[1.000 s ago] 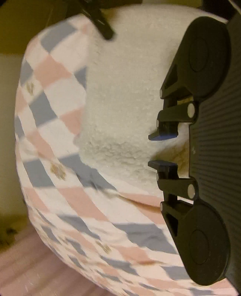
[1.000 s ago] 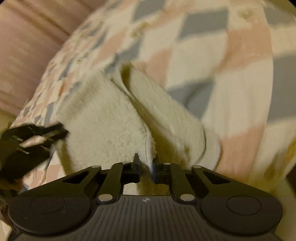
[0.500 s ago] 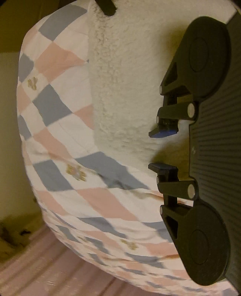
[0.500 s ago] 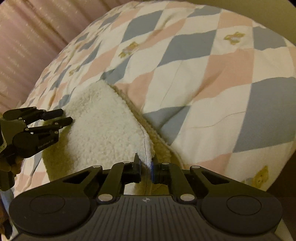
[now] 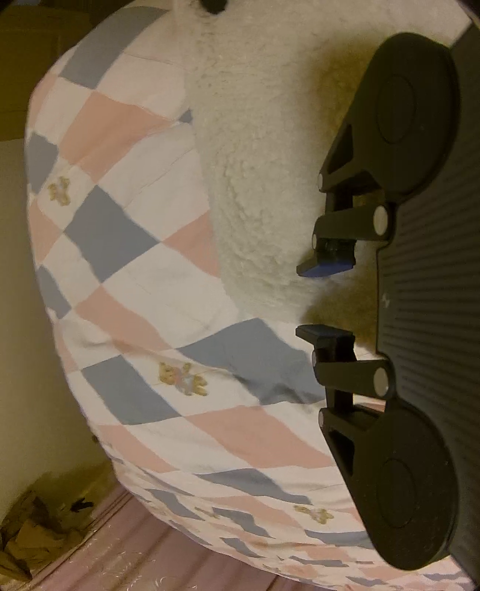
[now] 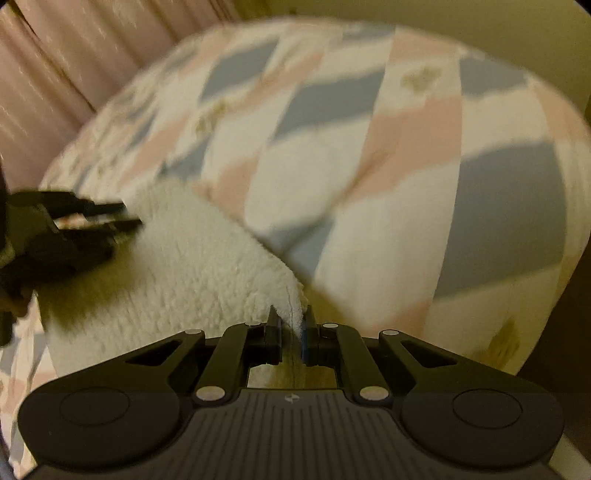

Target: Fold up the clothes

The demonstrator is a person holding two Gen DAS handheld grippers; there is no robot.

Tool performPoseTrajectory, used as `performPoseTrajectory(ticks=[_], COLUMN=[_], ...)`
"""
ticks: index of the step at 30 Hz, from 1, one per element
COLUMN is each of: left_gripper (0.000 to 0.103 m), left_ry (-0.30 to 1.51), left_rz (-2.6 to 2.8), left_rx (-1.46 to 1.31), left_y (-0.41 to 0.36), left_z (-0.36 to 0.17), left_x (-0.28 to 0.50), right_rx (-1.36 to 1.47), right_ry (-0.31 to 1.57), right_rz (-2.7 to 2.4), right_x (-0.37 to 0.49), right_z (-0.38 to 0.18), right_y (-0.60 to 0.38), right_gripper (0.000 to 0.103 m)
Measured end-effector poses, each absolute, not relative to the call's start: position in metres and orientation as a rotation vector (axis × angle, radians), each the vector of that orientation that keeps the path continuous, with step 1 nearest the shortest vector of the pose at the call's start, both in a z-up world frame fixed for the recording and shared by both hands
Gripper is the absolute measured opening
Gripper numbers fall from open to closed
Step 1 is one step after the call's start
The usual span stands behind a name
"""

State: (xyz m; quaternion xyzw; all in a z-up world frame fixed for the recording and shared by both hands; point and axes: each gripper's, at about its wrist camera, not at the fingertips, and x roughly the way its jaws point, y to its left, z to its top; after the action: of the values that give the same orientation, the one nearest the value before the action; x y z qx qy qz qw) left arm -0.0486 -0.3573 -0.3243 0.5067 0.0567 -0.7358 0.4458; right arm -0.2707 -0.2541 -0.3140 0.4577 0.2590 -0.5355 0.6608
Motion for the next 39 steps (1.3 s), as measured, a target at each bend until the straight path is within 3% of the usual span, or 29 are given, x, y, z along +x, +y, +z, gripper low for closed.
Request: performPoseTrajectory(ticks=[3, 7, 12, 15, 17, 19, 21, 24, 31, 39], left_gripper=[0.025, 0.019, 0.019, 0.020, 0.021, 0.014, 0.000, 0.001, 0.000, 0.003], left_ry=[0.154, 0.095, 0.100, 0.088, 0.104, 0.168, 0.247, 0.328, 0.189, 0.351], left_rz=[-1.819, -1.833, -1.846, -1.846, -1.839, -1.846, -1.845, -1.834, -1.693, -1.764], left_rx=[1.282, 1.324, 1.313, 1.329, 1.322, 1.252, 1.167, 1.126, 1.339, 1.026], left_y=[-0.362, -0.359, -0.360, -0.359, -0.358, -0.352, -0.338, -0.315, -0.306, -0.289], left_z=[-0.337, -0.346, -0.346, -0.345, -0.335, -0.313, -0.289, -0.277, -0.363, -0.287], left_x=[-0.047, -0.052, -0.049, -0.049, -0.048, -0.037, -0.020, 0.000, -0.013, 0.030], right_rx=[1.123, 1.141, 0.813, 0.866, 0.898, 0.914, 0.922, 0.945, 0.854, 0.846], right_ry=[0.667, 0.707, 0.676, 0.786, 0.811, 0.811, 0.825, 0.813, 0.845, 0.856], right_rz=[-1.138, -1.258, -1.222, -1.122, -1.110, -1.108, -1.106, -1.103, -1.088, -1.186], right_x=[-0.270, -0.270, -0.235, -0.215, -0.214, -0.215, -0.218, -0.224, -0.207, -0.207], right_z=[-0.335, -0.328, -0.283, -0.317, -0.332, -0.337, -0.337, -0.341, -0.350, -0.337], right_y=[-0.263, -0.271, -0.249, -0.244, -0.244, -0.247, -0.251, -0.250, -0.251, -0.245], right_gripper=[0.012, 0.046, 0.045, 0.043, 0.047, 0.051, 0.054, 0.056, 0.063, 0.066])
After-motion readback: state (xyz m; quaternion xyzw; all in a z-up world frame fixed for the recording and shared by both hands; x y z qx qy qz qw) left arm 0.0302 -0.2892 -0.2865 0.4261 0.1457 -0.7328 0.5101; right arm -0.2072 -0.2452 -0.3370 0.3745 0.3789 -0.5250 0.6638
